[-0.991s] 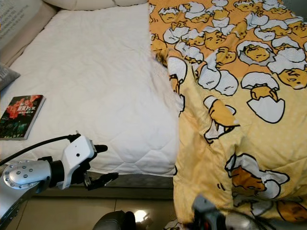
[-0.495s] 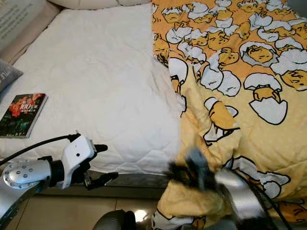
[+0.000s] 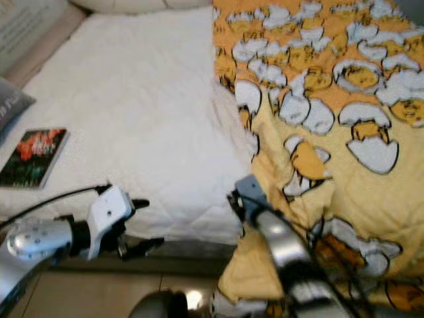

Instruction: Clean up the room

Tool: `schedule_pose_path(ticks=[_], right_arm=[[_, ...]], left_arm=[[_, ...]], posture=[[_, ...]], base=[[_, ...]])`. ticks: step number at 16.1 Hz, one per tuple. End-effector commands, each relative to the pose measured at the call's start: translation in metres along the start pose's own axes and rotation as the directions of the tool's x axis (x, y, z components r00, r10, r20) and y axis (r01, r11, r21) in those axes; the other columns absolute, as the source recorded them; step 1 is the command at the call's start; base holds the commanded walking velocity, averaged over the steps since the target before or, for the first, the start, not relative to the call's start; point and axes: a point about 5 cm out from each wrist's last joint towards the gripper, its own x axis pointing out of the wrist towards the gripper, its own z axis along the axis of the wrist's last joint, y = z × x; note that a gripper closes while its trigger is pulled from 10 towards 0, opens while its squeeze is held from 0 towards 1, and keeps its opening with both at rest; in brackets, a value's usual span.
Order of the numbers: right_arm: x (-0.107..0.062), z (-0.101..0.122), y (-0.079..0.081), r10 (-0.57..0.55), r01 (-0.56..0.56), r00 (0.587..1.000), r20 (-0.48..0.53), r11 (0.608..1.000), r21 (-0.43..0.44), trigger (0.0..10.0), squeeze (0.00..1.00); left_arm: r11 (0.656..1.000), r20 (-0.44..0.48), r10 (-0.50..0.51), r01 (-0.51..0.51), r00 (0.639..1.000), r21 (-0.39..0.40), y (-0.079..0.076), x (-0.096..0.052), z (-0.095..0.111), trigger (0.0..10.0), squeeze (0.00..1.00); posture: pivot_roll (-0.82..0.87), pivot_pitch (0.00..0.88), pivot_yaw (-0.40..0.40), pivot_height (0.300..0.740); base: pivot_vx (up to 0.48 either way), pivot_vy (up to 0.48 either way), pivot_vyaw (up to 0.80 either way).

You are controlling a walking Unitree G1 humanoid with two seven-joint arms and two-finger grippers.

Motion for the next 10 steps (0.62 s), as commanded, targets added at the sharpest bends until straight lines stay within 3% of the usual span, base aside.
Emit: schedule_pose_path(ticks=[1, 2, 6, 8, 10], right_arm=[[0.003, -0.003, -0.003, -0.101, 0.1, 0.994, -0.032, 0.995, -0.022, 10.0, 0.27], [0.005, -0.002, -0.002, -0.129, 0.128, 0.991, -0.039, 0.991, -0.028, 10.0, 0.0], [0.013, 0.009, -0.002, -0.246, 0.242, 0.969, -0.023, 0.964, -0.109, 10.0, 0.0], [0.012, 0.009, -0.011, -0.338, 0.332, 0.941, -0.01, 0.93, -0.16, 10.0, 0.0], [0.01, 0.015, -0.018, -0.381, 0.384, 0.923, 0.047, 0.911, -0.151, 10.0, 0.0]], left_arm=[[1.0, -0.009, 0.003, -0.003, 1.0, 0.007, 0.001, -0.001, 0.0, 10.0, 0.03], [1.0, -0.009, 0.002, -0.002, 1.0, 0.007, 0.0, -0.001, 0.0, 10.0, 0.03], [1.0, -0.011, -0.003, 0.003, 1.0, 0.001, -0.002, -0.001, -0.001, 10.0, 0.04], [1.0, -0.014, -0.003, 0.003, 1.0, -0.005, -0.003, -0.002, -0.002, 10.0, 0.04], [1.0, -0.008, -0.007, 0.007, 1.0, -0.007, -0.004, -0.001, -0.001, 10.0, 0.04]], posture=[[0.2, 0.083, 0.097, 0.74], [0.21, 0.088, 0.096, 0.74], [0.22, 0.103, 0.089, 0.74], [0.22, 0.105, 0.089, 0.74], [0.21, 0.107, 0.09, 0.74]], base=[[0.0, 0.0, 0.0], [0.0, 0.0, 0.0], [0.0, 0.0, 0.0], [0.0, 0.0, 0.0], [0.0, 0.0, 0.0]])
